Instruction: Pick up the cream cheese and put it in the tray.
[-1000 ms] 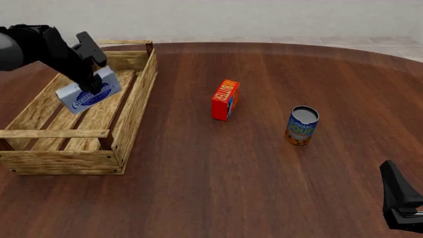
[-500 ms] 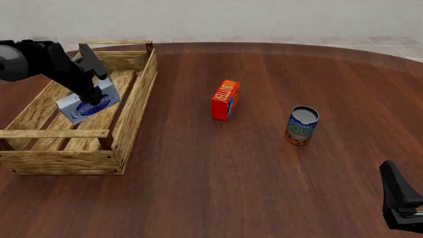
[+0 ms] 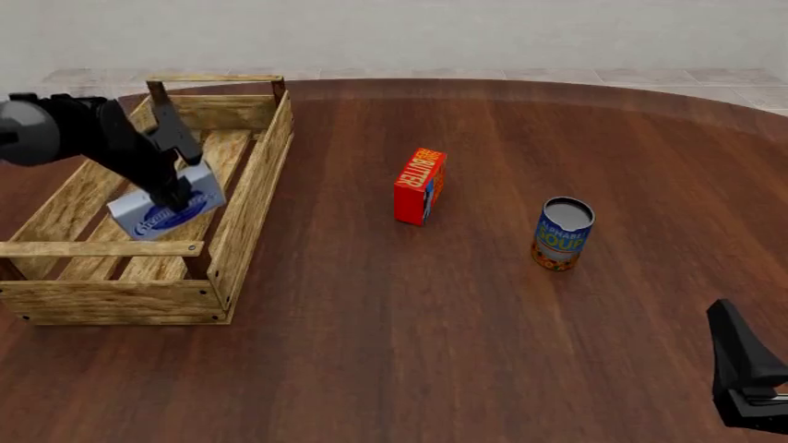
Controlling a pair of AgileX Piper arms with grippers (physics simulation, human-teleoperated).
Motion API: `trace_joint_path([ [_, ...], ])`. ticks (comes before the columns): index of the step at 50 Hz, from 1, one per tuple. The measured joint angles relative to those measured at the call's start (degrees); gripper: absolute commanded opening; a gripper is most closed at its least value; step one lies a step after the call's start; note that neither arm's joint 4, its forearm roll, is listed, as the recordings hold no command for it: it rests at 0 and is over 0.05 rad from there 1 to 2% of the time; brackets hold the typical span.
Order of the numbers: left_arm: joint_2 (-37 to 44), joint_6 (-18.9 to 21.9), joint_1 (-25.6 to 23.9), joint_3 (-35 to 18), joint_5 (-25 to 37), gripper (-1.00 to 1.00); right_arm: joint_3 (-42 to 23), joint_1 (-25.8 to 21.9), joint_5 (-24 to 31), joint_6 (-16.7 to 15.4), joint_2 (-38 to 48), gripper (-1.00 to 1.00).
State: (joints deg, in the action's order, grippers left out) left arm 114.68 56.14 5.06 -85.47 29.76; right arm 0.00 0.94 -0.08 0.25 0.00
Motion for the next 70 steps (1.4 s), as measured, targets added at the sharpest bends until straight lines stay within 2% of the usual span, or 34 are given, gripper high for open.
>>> trace_joint_path([
  [34,1.0,0.8,-0.1,1.9,-4.9,-1.0,0.0,-0.1,0.1,-0.1,0.0,1.0],
  [35,1.0,0.8,-0.1,1.9,-5.0,1.0,0.0,-0.1,0.2,-0.1,0.0,1.0],
  [70,0.8,3.9,0.6,4.0,-6.2,1.0,0.0,0.1,0.4,-0.1,0.0,1.0],
])
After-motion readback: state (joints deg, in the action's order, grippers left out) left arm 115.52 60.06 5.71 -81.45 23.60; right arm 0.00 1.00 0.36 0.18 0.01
